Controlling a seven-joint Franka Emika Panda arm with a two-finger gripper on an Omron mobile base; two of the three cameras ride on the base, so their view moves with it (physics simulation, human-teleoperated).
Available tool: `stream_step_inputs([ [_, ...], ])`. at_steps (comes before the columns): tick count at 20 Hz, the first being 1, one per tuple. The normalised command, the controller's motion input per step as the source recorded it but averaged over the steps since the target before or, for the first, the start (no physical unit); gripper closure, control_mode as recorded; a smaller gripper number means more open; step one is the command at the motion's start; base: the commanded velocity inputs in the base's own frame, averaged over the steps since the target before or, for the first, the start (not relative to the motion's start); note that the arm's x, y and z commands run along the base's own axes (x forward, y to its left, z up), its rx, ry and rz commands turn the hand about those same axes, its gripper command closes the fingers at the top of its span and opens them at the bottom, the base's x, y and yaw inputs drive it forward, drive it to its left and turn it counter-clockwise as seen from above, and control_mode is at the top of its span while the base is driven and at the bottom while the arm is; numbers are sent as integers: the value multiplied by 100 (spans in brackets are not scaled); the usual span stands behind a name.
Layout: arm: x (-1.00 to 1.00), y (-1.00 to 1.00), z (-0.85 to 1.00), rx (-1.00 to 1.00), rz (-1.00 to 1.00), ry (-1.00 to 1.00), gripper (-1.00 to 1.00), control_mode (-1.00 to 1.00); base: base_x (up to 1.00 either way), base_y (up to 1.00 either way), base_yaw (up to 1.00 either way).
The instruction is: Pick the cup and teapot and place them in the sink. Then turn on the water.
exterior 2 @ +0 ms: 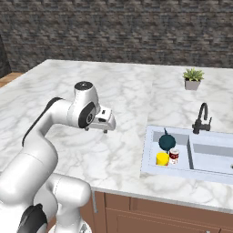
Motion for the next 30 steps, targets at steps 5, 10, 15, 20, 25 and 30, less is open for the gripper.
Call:
stream_step_inputs([
  [5,0,25,0,0,0,0,-100,-100,0,0,0],
  [10,0,5,0,0,0,0,-100,-100,0,0,0],
  [15,0,3,0,0,0,0,-100,-100,0,0,0],
  [20,0,0,0,0,0,0,-100,-100,0,0,0],
  [25,0,0,0,0,0,0,-100,-100,0,0,0],
  [30,0,0,0,0,0,0,-100,100,-43,-5,0],
])
